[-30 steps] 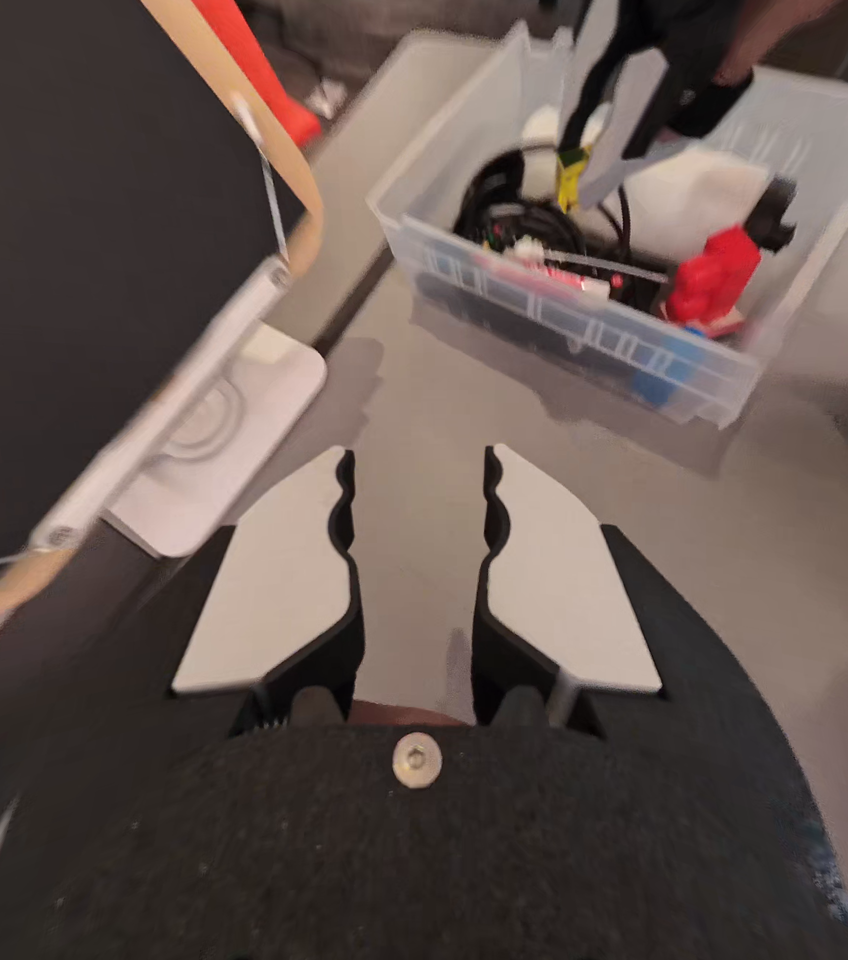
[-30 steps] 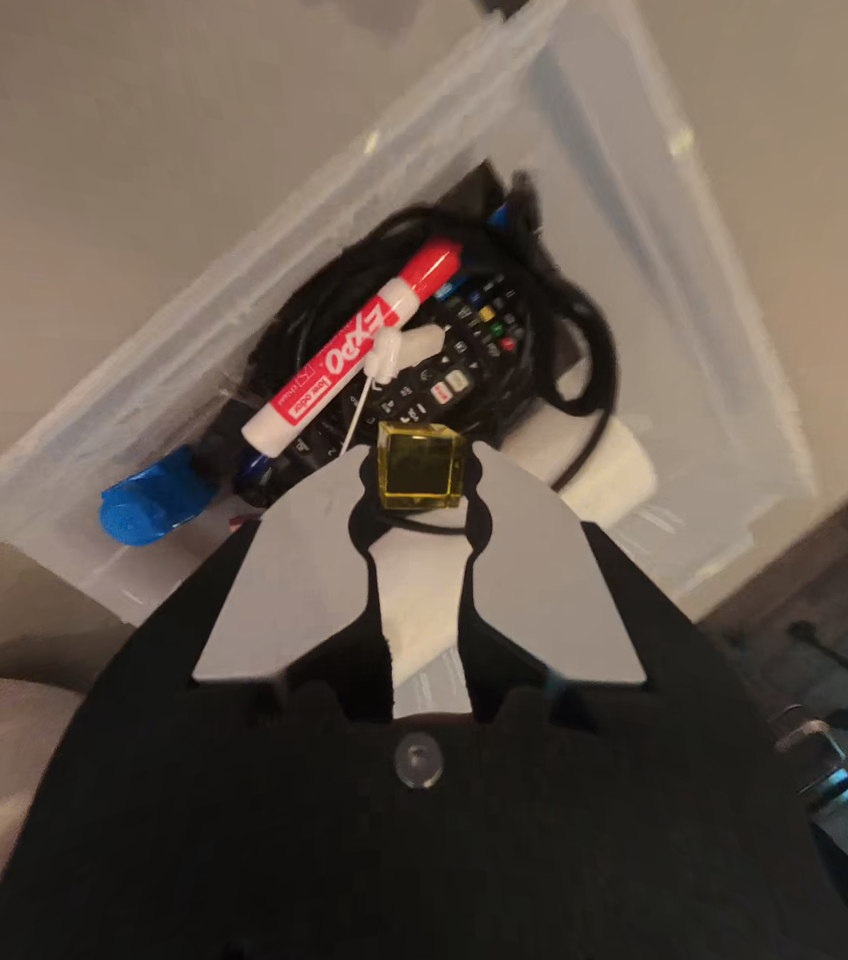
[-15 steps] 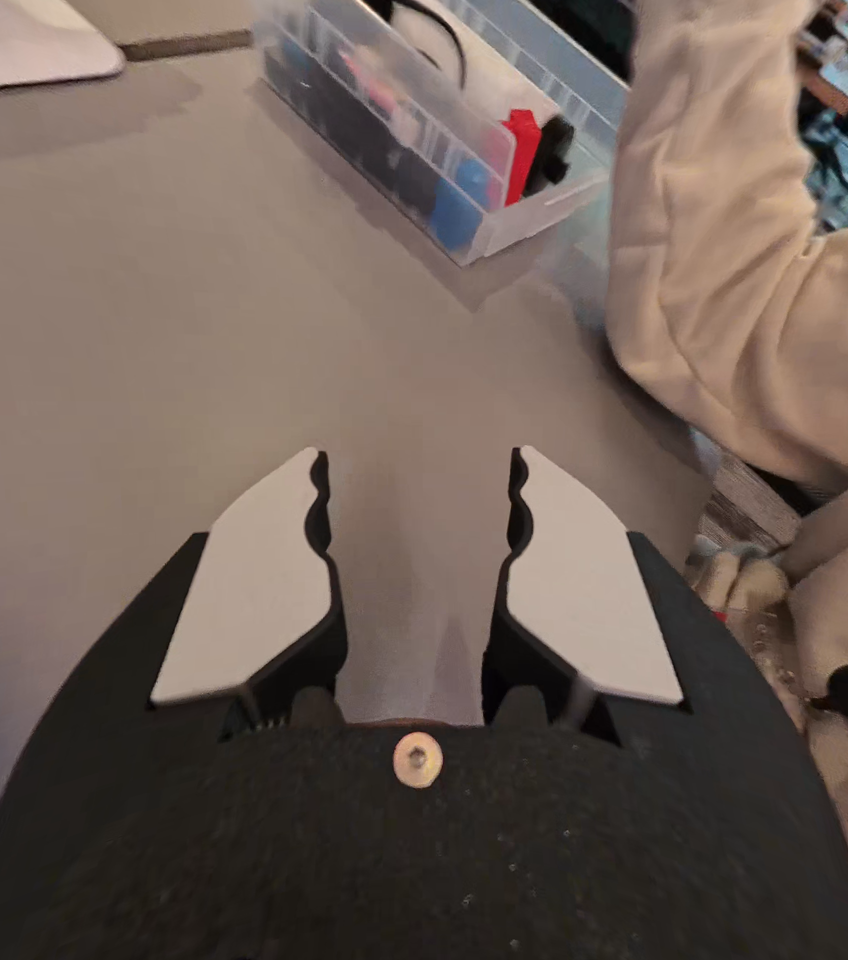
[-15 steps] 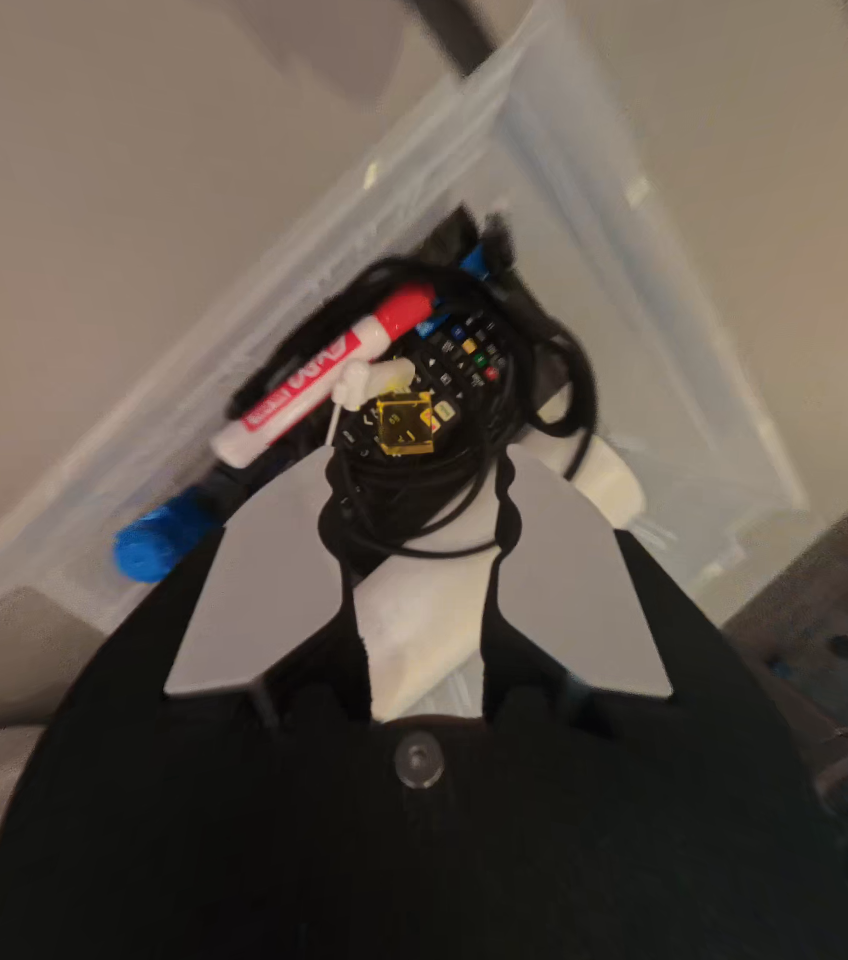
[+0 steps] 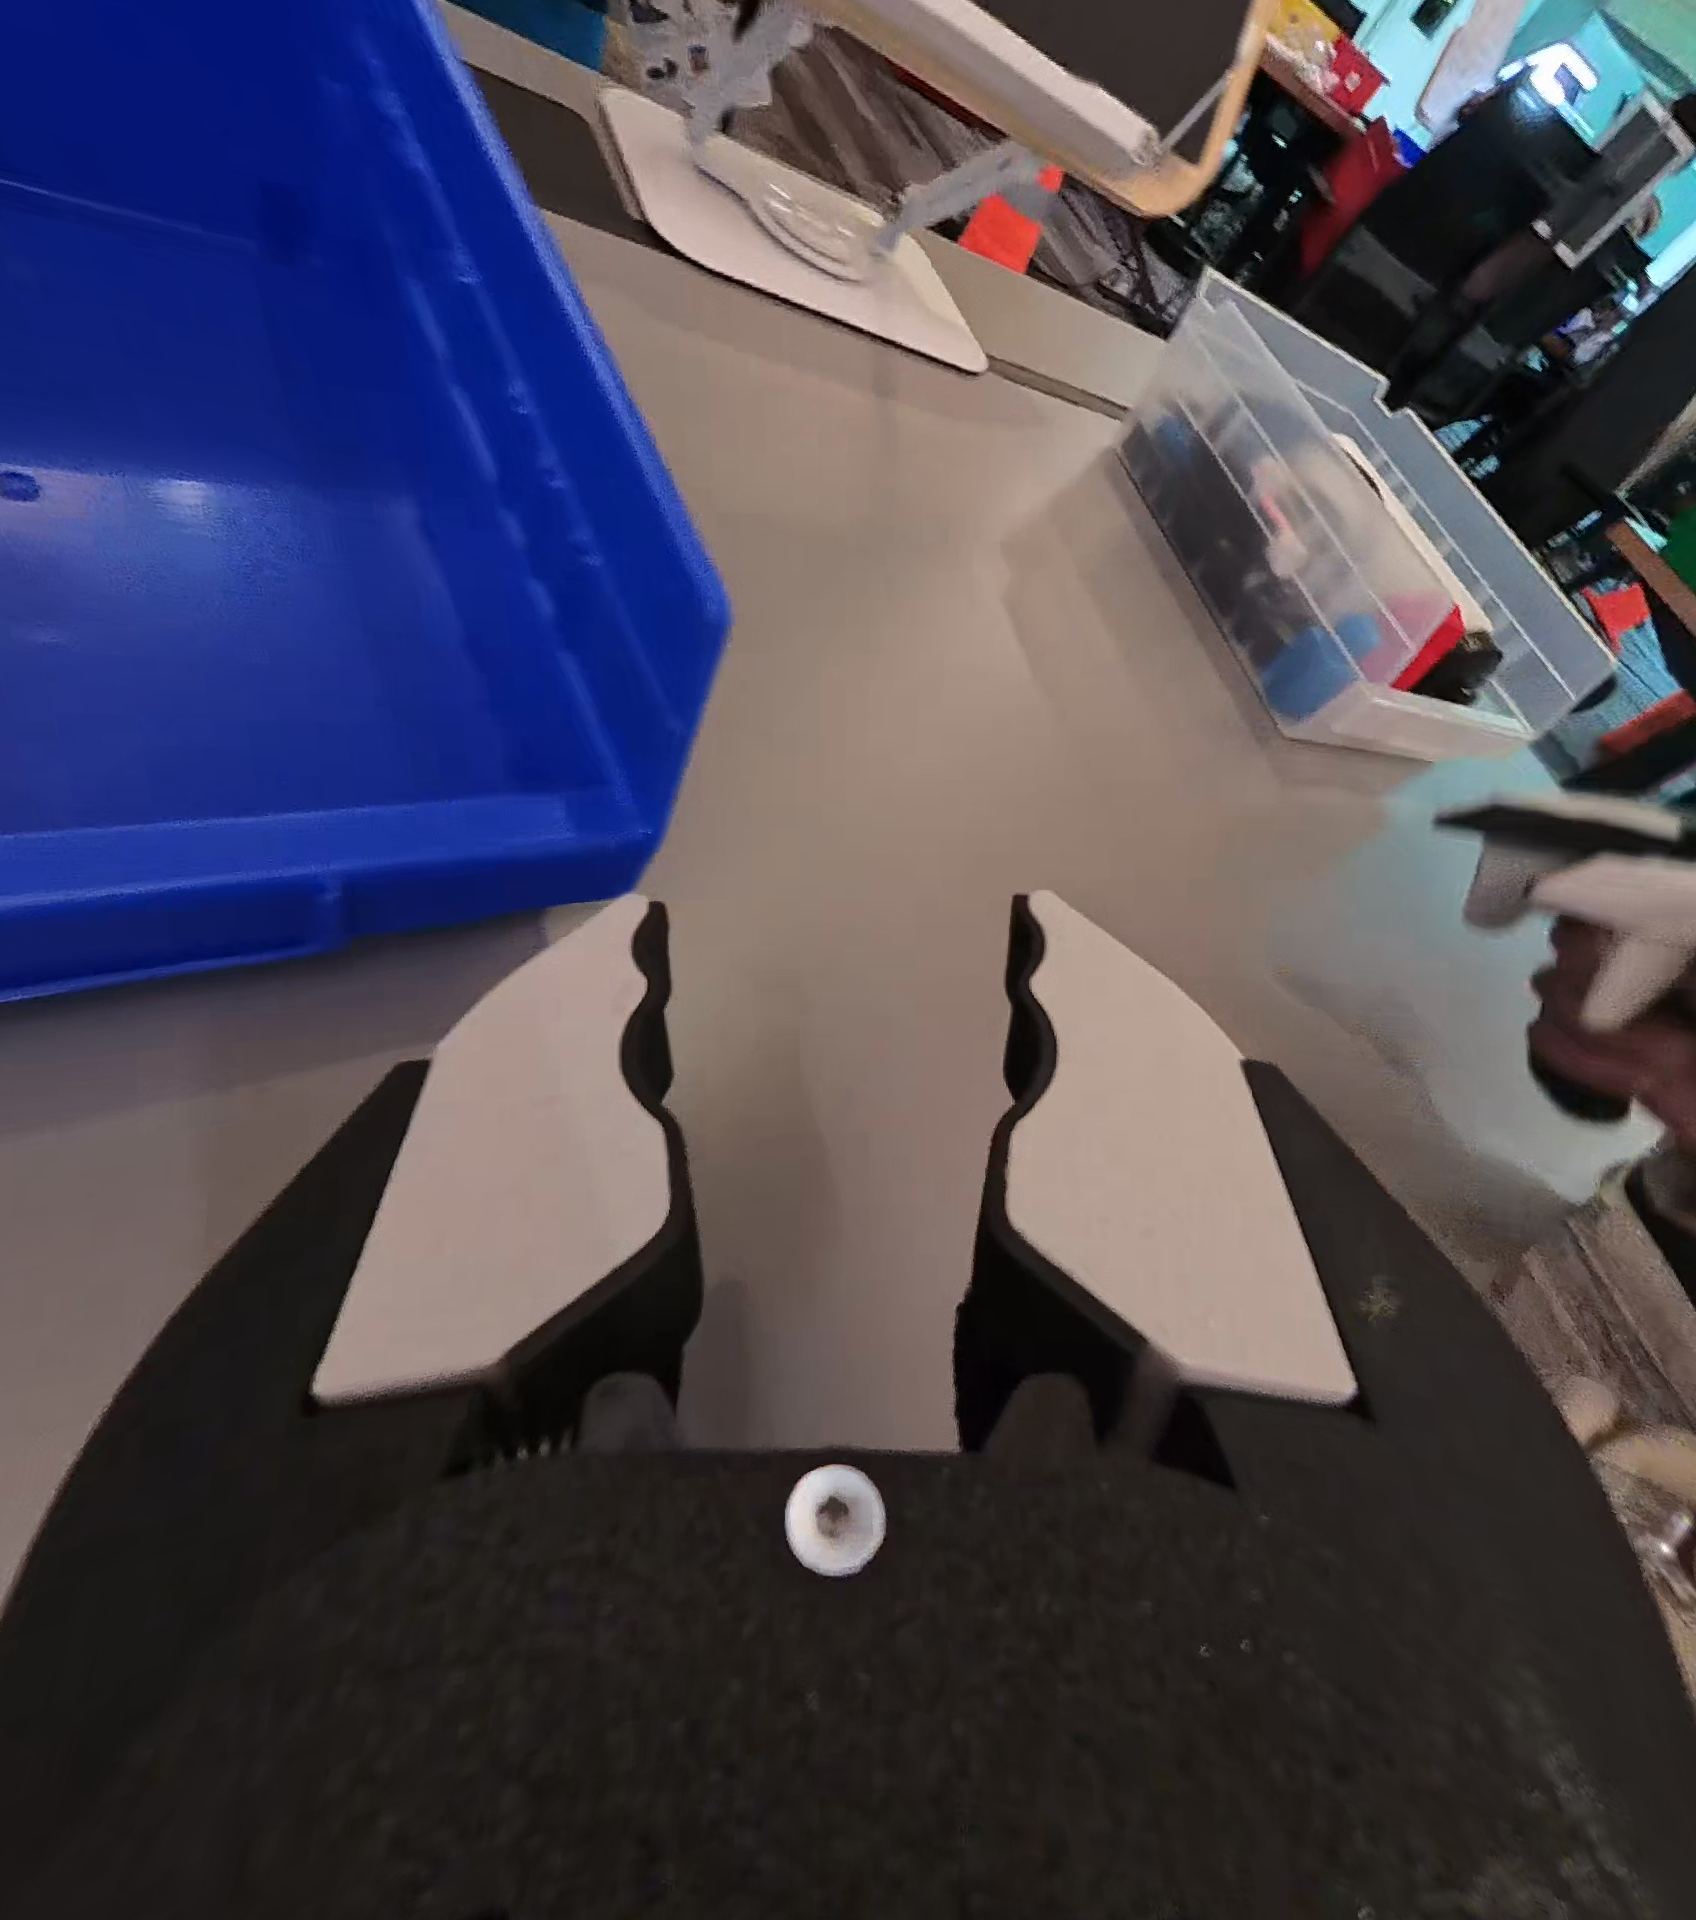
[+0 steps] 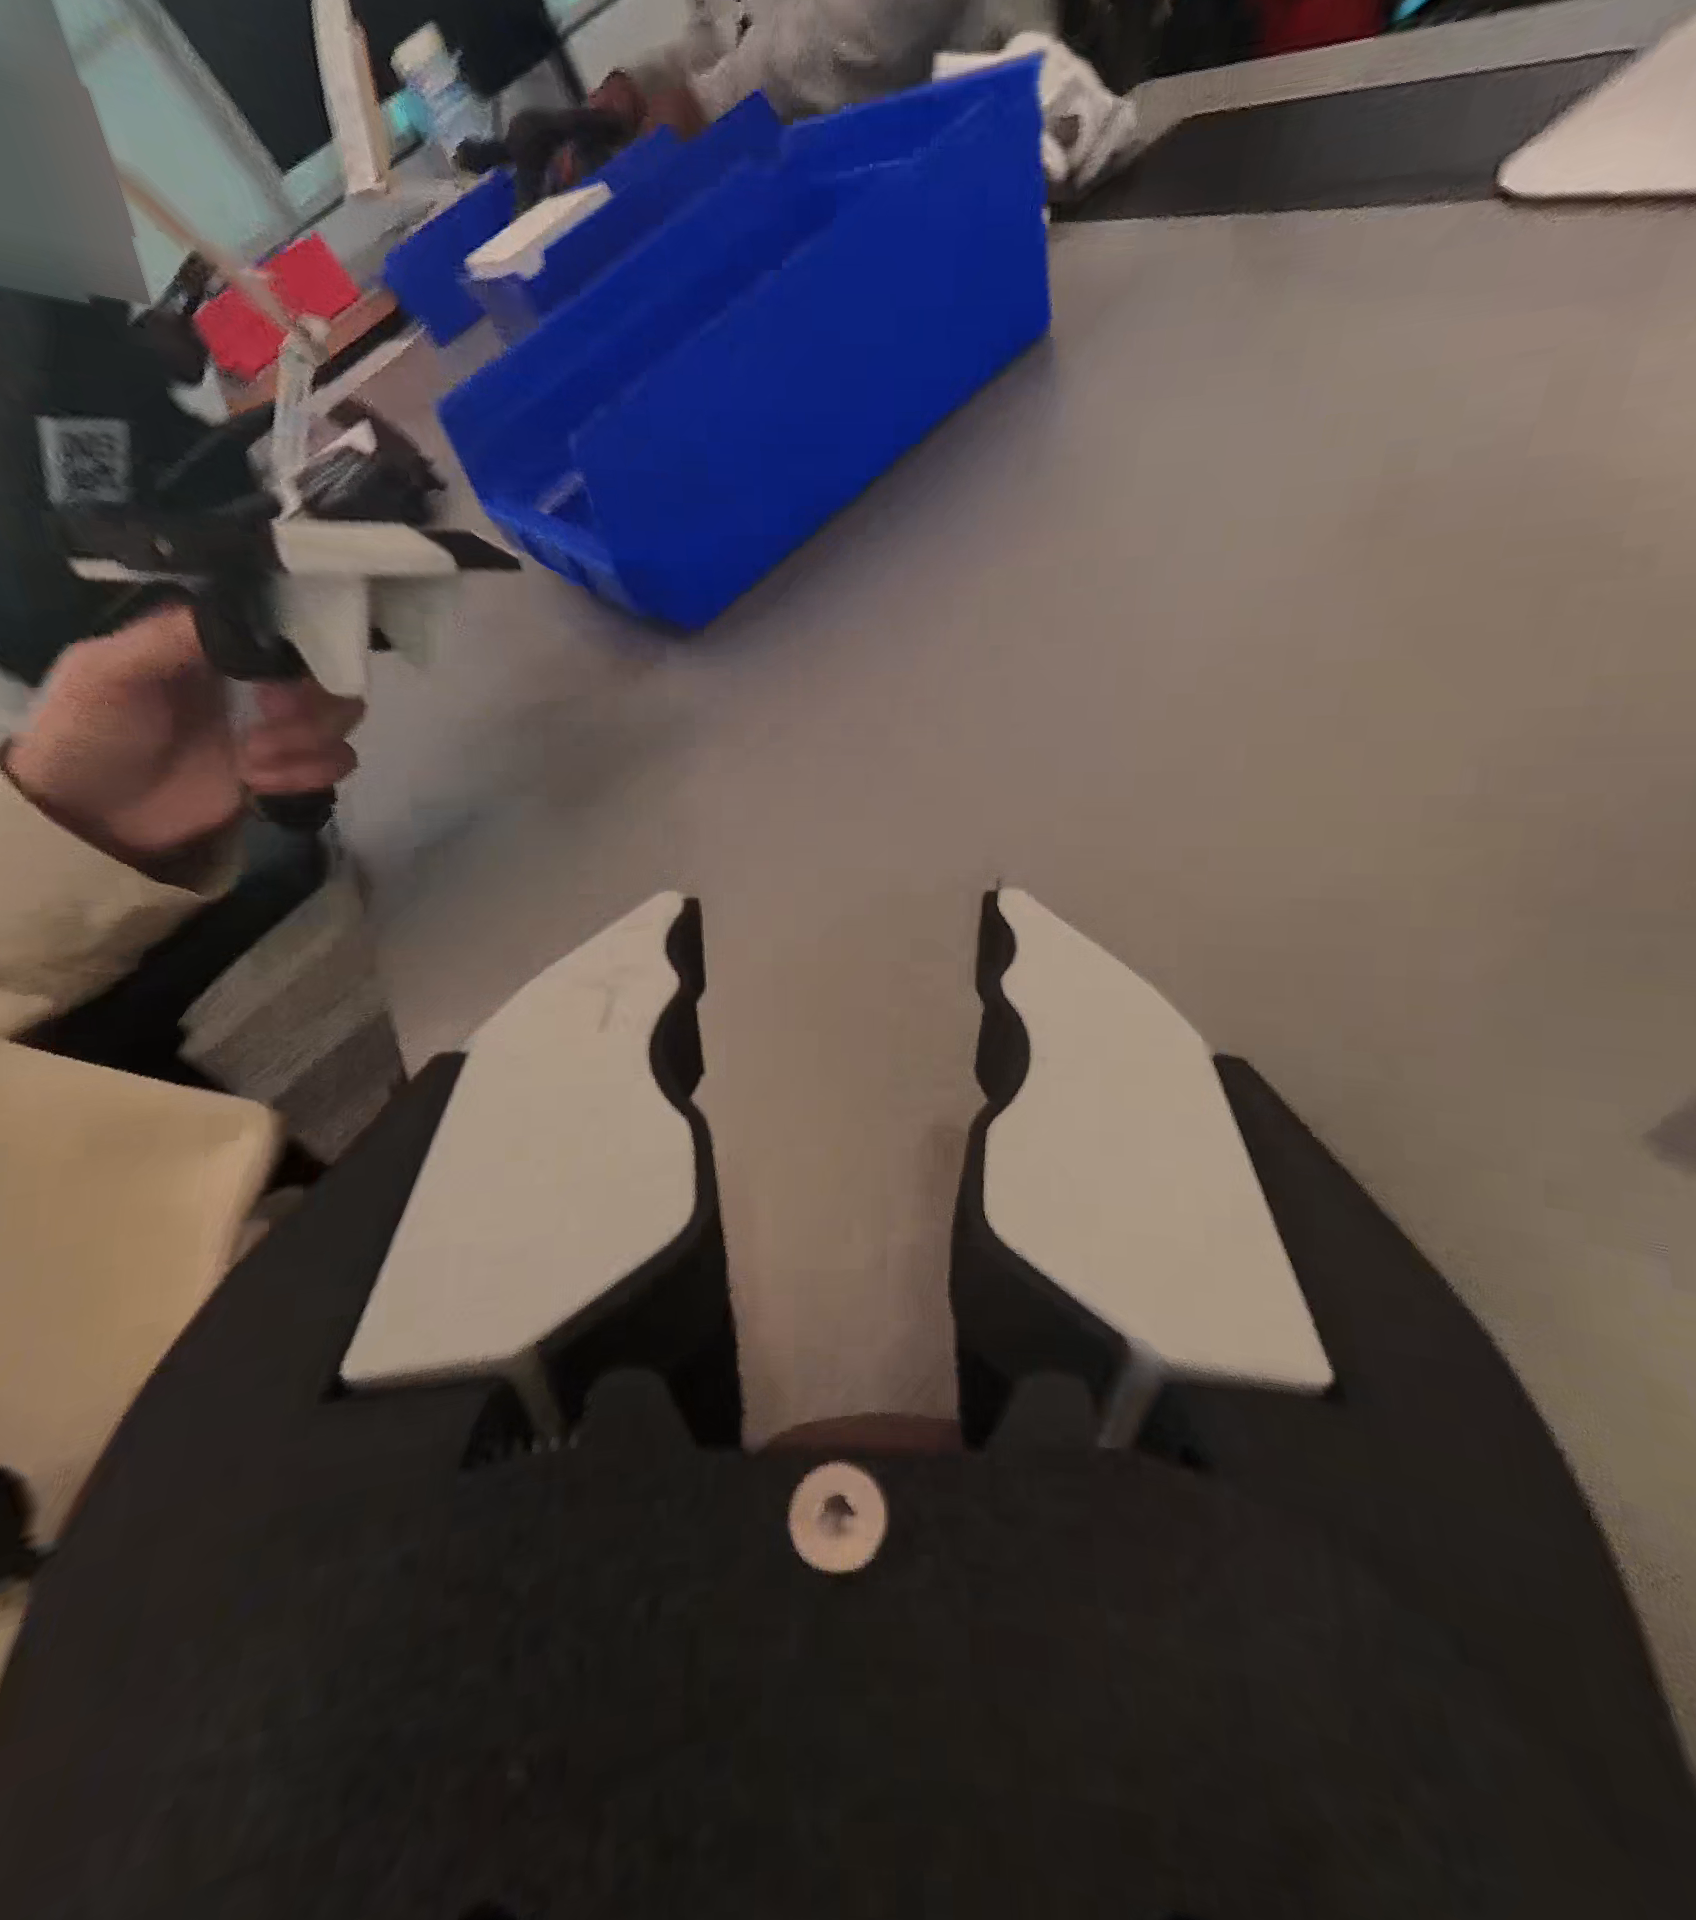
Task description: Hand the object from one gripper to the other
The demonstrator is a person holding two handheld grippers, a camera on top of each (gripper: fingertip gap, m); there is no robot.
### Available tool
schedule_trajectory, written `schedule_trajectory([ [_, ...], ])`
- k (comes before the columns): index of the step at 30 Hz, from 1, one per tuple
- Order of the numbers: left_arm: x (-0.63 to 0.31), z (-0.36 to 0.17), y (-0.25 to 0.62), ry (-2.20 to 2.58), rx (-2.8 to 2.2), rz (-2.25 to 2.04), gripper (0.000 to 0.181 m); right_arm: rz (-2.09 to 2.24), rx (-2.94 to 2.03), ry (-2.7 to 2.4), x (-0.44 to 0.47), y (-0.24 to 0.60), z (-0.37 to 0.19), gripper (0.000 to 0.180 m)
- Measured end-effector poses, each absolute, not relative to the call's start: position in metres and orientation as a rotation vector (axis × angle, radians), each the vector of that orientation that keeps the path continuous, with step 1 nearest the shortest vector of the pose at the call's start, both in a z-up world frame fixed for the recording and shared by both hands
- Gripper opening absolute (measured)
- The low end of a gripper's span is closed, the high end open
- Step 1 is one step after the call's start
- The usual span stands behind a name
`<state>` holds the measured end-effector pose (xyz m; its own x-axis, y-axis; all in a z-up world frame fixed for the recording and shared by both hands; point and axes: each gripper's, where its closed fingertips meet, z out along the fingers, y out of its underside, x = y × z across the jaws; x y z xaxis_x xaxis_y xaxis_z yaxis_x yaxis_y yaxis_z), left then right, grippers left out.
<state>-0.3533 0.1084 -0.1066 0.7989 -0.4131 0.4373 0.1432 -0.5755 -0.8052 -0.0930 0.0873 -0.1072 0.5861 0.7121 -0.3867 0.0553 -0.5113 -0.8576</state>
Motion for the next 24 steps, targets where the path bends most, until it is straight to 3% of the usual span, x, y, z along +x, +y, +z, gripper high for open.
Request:
schedule_trajectory([
  [4,-0.38,-0.103,0.123,0.119,-2.06,-0.665,0.067,0.998,-1.976,-0.396,-0.099,0.064,-0.127,0.045],
  [7,-0.393,-0.093,0.143,0.128,-2.11,-0.563,0.066,1.018,-1.925,-0.285,-0.09,0.068,-0.125,0.056],
  [13,-0.435,-0.084,0.245,0.161,-2.258,-0.192,0.069,0.934,-1.755,-0.337,-0.069,0.076,-0.095,0.043],
  [17,-0.463,-0.121,0.326,0.075,-2.437,-0.102,0.081,0.879,-1.729,-0.43,-0.071,0.071,-0.091,0.04],
  [24,-0.495,-0.185,0.386,-0.093,-2.643,0.046,0.079,0.831,-1.743,-0.554,-0.081,0.061,-0.101,0.039],
])
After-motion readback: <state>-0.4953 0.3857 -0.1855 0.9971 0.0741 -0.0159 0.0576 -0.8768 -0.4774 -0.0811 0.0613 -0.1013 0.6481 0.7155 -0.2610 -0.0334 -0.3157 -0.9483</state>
